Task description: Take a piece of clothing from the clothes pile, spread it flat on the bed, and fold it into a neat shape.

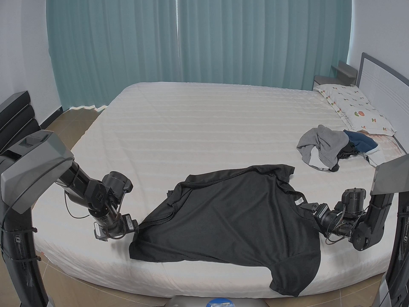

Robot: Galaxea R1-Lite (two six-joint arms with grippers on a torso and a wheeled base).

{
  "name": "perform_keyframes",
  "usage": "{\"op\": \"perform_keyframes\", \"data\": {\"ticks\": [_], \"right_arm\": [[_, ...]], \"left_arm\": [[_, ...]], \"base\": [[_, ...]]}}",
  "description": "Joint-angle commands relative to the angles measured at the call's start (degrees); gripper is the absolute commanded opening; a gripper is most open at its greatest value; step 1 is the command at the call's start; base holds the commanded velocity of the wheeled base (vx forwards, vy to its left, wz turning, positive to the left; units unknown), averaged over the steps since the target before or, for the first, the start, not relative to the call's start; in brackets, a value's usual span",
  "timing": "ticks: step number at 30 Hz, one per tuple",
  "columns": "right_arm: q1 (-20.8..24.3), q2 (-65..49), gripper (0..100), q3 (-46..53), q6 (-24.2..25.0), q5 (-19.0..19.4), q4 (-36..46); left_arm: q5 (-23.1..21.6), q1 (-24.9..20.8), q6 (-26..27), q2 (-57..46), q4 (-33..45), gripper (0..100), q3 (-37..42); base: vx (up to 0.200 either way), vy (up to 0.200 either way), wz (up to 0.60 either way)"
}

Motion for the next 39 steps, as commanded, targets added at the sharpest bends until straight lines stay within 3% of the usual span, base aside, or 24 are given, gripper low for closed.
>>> {"op": "perform_keyframes", "data": {"ticks": [1,13,16,20,29,35,39], "right_arm": [[0.0,0.2,100,-0.1,0.0,0.0,0.0],[0.1,1.0,100,-0.1,0.1,0.0,-0.2],[0.2,1.1,100,0.0,0.0,0.1,-0.6],[0.9,1.9,100,0.1,0.1,0.1,-1.8],[1.7,2.5,100,0.7,0.4,-0.2,-3.6],[2.2,5.4,100,3.1,0.0,-0.5,-10.9],[2.4,5.6,100,3.2,-0.1,-0.5,-11.2]], "left_arm": [[-1.3,0.0,-0.3,-3.9,0.9,100,-2.5],[-1.7,-3.5,-7.2,4.9,0.5,100,-17.7],[-1.7,-4.3,-7.4,6.6,0.5,100,-19.4],[-1.6,-7.1,-7.5,13.6,0.4,100,-27.8],[-1.0,-9.6,-6.8,16.7,-0.8,100,-34.8],[2.3,-11.5,-4.6,20.1,-1.9,100,-38.4],[3.8,-11.9,-4.1,21.7,-1.9,100,-40.2]], "base": [[0.0,0.0,0.0],[0.0,0.0,0.0],[0.0,0.0,0.0],[0.0,0.0,0.0],[0.0,0.0,0.0],[0.0,0.0,0.0],[0.0,0.0,0.0]]}}
